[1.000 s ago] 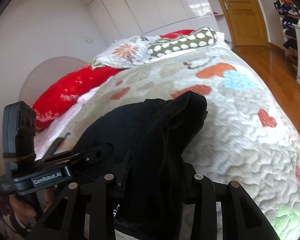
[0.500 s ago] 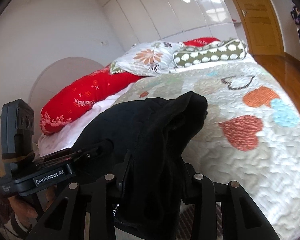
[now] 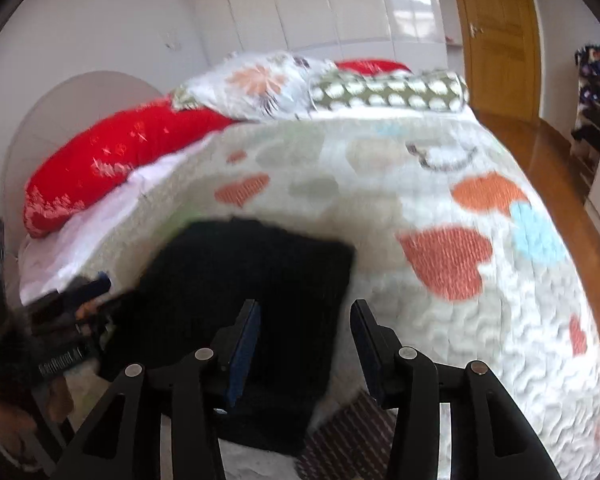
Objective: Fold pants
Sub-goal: 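Lay the folded pants down and open both grippers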
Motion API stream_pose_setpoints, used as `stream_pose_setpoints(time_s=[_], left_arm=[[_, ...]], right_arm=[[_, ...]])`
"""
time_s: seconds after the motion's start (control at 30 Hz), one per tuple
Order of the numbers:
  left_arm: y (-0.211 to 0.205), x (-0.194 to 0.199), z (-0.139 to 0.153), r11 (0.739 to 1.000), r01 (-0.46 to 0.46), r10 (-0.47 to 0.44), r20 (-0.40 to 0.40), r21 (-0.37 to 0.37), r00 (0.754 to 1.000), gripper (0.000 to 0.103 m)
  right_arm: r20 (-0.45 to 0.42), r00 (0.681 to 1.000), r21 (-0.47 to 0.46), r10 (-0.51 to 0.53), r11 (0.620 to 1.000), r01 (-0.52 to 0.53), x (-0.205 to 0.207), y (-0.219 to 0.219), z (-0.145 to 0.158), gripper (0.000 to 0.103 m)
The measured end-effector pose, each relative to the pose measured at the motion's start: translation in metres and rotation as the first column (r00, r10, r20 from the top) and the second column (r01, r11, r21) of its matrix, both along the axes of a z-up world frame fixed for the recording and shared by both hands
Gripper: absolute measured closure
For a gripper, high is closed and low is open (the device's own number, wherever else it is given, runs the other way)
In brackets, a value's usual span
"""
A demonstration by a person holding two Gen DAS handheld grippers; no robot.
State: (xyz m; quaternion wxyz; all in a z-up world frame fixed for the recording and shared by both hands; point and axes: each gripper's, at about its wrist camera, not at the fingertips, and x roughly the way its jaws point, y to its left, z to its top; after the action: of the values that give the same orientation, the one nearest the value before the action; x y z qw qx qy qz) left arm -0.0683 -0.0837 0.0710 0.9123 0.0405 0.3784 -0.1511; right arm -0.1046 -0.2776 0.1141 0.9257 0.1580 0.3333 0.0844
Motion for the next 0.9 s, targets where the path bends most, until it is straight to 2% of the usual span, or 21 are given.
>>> stream_pose_setpoints(time_s=[0.1, 0.2, 0.37, 0.47, 0.6, 0.77, 0.9], left_arm=[[-0.006, 0.002, -0.007, 1.000, -0.009, 0.009, -0.019, 0.012, 1.000, 0.039], [-0.010, 0.005, -0.022, 0.999, -0.017, 0.019, -0.050, 0.034, 0.999, 0.039], [-0.011, 0.008, -0.032, 1.000, -0.024, 0.023, -0.059, -0.008, 0.998, 0.038], [-0.016, 0.008, -0.033, 1.000, -0.023, 0.023, -0.051, 0.002, 0.998, 0.038], [-0.015, 0.007, -0.032, 1.000, -0.031, 0.030, -0.055, -0.005, 0.998, 0.038], [-0.011, -0.001, -0.027, 0.999, -0.035, 0.035, -0.051, -0.008, 0.998, 0.038], [-0.010, -0.005, -0.029, 0.999, -0.045, 0.044, -0.042, -0.014, 0.998, 0.038]], right_arm=[[0.018, 0.998, 0.011, 0.052, 0.999, -0.052, 0.022, 0.015, 0.004, 0.059], [-0.016, 0.997, 0.030, 0.075, 0.997, -0.075, 0.049, 0.025, -0.007, 0.059], [-0.095, 0.994, -0.008, 0.052, 0.999, -0.053, 0.084, 0.028, -0.033, 0.059], [-0.086, 0.995, -0.001, 0.049, 0.999, -0.049, 0.091, 0.027, -0.036, 0.060], [-0.086, 0.995, 0.000, 0.053, 0.999, -0.053, 0.083, 0.025, -0.028, 0.060], [-0.033, 0.997, -0.025, 0.064, 0.998, -0.065, 0.038, 0.025, -0.008, 0.060], [-0.082, 0.994, -0.084, 0.067, 0.994, -0.074, 0.009, 0.034, -0.027, 0.059]])
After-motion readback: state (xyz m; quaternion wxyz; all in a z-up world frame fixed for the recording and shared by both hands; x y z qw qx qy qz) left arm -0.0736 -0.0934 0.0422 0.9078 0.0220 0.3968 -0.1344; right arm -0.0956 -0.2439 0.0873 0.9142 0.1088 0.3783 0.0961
